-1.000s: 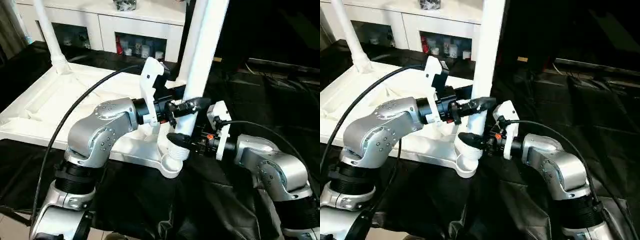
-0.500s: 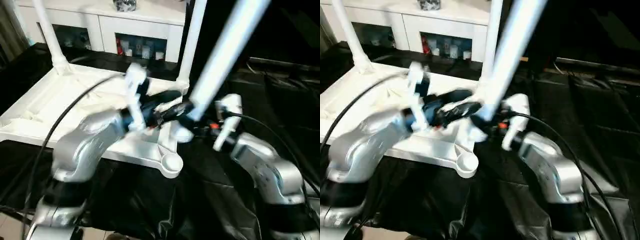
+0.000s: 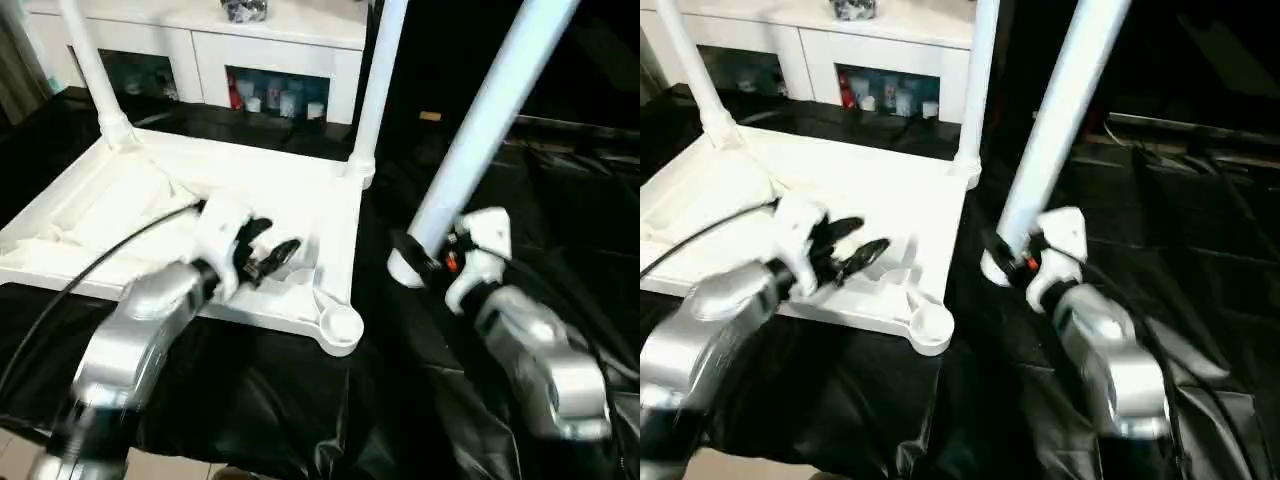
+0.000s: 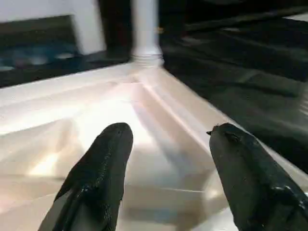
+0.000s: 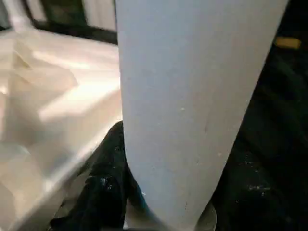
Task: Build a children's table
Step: Pick table leg
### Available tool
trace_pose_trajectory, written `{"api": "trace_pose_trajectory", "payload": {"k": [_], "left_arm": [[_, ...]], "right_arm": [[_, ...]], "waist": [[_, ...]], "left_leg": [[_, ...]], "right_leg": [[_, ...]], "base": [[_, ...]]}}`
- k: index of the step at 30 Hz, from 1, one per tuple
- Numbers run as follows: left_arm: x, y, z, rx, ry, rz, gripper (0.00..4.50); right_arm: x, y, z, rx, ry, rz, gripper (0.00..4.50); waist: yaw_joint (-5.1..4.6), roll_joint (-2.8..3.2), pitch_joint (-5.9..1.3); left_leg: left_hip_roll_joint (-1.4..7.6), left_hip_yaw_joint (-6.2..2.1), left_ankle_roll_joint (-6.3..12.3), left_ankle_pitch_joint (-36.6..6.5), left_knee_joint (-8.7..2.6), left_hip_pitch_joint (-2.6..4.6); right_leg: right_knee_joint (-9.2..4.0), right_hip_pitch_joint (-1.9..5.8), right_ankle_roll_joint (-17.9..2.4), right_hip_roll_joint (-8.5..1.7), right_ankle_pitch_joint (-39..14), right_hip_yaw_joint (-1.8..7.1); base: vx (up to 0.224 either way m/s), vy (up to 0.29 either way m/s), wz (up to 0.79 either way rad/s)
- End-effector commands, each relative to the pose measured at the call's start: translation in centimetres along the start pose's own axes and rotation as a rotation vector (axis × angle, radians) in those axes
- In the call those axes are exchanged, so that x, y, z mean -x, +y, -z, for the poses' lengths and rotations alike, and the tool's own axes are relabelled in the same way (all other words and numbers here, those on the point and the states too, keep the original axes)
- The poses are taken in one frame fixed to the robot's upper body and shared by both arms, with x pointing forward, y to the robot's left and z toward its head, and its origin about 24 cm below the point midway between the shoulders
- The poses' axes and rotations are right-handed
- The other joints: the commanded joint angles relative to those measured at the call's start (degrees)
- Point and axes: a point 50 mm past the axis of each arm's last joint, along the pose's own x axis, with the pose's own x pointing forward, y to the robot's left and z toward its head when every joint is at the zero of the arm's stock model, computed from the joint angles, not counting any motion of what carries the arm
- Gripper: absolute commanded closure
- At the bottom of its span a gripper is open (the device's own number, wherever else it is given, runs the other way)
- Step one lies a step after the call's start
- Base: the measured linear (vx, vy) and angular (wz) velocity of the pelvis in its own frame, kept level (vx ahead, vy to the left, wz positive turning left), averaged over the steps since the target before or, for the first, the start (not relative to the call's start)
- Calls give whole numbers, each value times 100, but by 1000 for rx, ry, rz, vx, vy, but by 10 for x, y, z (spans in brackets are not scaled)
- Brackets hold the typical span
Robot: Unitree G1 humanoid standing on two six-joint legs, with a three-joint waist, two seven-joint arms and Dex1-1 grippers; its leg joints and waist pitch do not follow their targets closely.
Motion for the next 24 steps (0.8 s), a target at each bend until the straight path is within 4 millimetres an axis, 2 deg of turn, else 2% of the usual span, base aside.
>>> {"api": "trace_pose_trajectory", "payload": {"k": [1, 3, 4, 6, 7, 8, 9, 10, 11, 12, 13, 14, 15, 16, 17, 18, 19, 20, 21, 22, 23, 24], "left_arm": [[7, 6, -1, -10, -51, -129, 151], [13, 4, 4, 14, -73, -168, 151], [15, 2, 6, 31, -75, -180, 151], [18, 0, 9, 45, -75, -191, 151], [18, -1, 10, 48, -74, -190, 151], [19, -3, 11, 44, -77, -192, 151], [20, -5, 11, 39, -80, -197, 151], [20, -6, 11, 16, -88, -229, 151], [20, -7, 9, -30, -100, -255, 151], [19, -7, 8, -57, -101, -269, 151], [18, -8, 8, -59, -100, -272, 151], [18, -9, 8, -49, -101, -271, 151], [17, -10, 8, -37, -105, -270, 151], [17, -11, 8, -17, -108, -267, 151], [16, -11, 8, -18, -113, -267, 151], [16, -12, 7, -18, -123, -262, 151], [16, -13, 6, -21, -131, -259, 151], [15, -13, 7, -12, -120, -255, 151], [15, -14, 8, -5, -110, -252, 151], [14, -14, 8, -4, -103, -251, 151], [13, -13, 8, -14, -98, -256, 151], [13, -12, 8, -23, -97, -261, 151]], "right_arm": [[9, 2, -4, 20, -50, 42, 261], [14, 3, 2, 13, -39, 60, 261], [14, 4, 5, 5, -34, 56, 261], [15, 5, 8, -5, -30, 54, 261], [15, 6, 8, -10, -34, 57, 261], [15, 6, 9, -19, -34, 58, 261], [15, 7, 9, -24, -36, 60, 261], [14, 9, 10, -20, -37, 54, 261], [14, 9, 9, -17, -38, 51, 261], [13, 10, 9, -15, -39, 49, 261], [12, 10, 8, -7, -42, 48, 261], [11, 10, 8, -7, -46, 44, 261], [11, 10, 7, -6, -47, 42, 261], [10, 10, 7, -4, -49, 40, 261], [9, 10, 7, -4, -49, 37, 261], [9, 10, 6, -4, -49, 35, 261], [8, 10, 6, -4, -50, 34, 261], [8, 9, 6, -1, -51, 32, 261], [8, 9, 5, 1, -52, 30, 261], [7, 9, 5, 3, -53, 28, 261], [6, 8, 4, 8, -54, 27, 261], [6, 8, 4, 12, -54, 26, 261]], "waist": [[-25, 94, -321], [-47, 88, -314], [-60, 75, -299], [-29, 40, -305], [37, 10, -316], [21, 92, -342], [144, -69, -310], [320, -140, -272], [388, -120, -209], [372, -34, -212], [164, 96, -342], [30, 223, -408], [-64, 283, -420], [-105, 306, -413], [-215, 330, -420], [-209, 344, -444], [-259, 301, -456], [-249, 272, -468], [-270, 193, -490], [-263, 111, -512], [-196, -71, -450], [5, -153, -413]], "left_leg": [[49, 42, -248, -1006, -436, -10], [41, 39, -225, -1143, -447, -3], [33, 45, -179, -1208, -453, -22], [-21, 91, 188, -1131, -390, -115], [-47, 76, 524, -857, -273, -164], [-15, 256, 318, -1000, -55, 127], [-132, 191, 312, -1215, 139, -28], [-171, 25, 348, -1309, 478, -156], [-132, -206, 212, -1253, 515, -225], [-139, -221, 102, -1157, 281, -109], [-13, -357, 320, -459, -401, 48], [103, -439, 530, 18, -354, 304], [245, -485, 137, -9, -420, 261], [352, -550, -117, -33, -472, 254], [687, -780, -256, 526, -565, 293], [894, -864, 149, 1167, -562, 316], [991, -903, 847, 1458, -566, 259], [952, -872, 1311, 1480, -524, 257], [720, -757, 2166, 1504, -400, 208], [513, -641, 2433, 1406, -238, 141], [-220, -145, 2247, 769, 106, -319], [-222, -98, 1388, 50, 151, -246]], "right_leg": [[-475, 275, -797, -274, -170, 179], [-500, 254, -736, -272, -525, 182], [-531, 254, -691, -291, -737, 201], [-628, 318, -628, -469, -1253, 322], [-726, 355, -588, -656, -1529, 456], [-815, 92, -583, -525, -1893, 795], [-880, 332, -779, -594, -2004, 1236], [-1040, 434, -827, -828, -2474, 1705], [-1012, 410, -936, -645, -2273, 1948], [-944, 273, -852, -299, -1965, 1813], [-313, 79, -615, 355, -415, 893], [-17, -216, -537, 395, 52, 574], [18, -164, -455, 210, 194, 344], [-4, -107, -480, 159, 247, 248], [80, -127, -438, 47, 137, 87], [212, -237, -372, -37, -200, -33], [287, -229, -349, -130, -429, -74], [276, -230, -405, -178, -471, -63], [108, -150, -769, -301, -232, 0], [-66, -79, -1051, -387, 89, 75], [-503, 246, -1563, -583, 544, 193], [-719, 264, -1211, -894, -477, 314]], "base": [[0, 0, 0], [0, 0, 0], [0, 0, 0], [0, 0, 0], [0, 0, 0], [0, 0, 0], [-16, 56, -27], [-4, 129, -50], [-4, 129, -50], [-19, 182, -50], [2, 201, -25], [2, 201, -25], [11, 192, 7], [-12, 132, 7], [-12, 132, 7], [-18, 61, 6], [0, 0, 0], [0, 0, 0], [-55, -64, -3], [-91, -96, -6], [-91, -96, -6], [-108, -116, -4]]}}
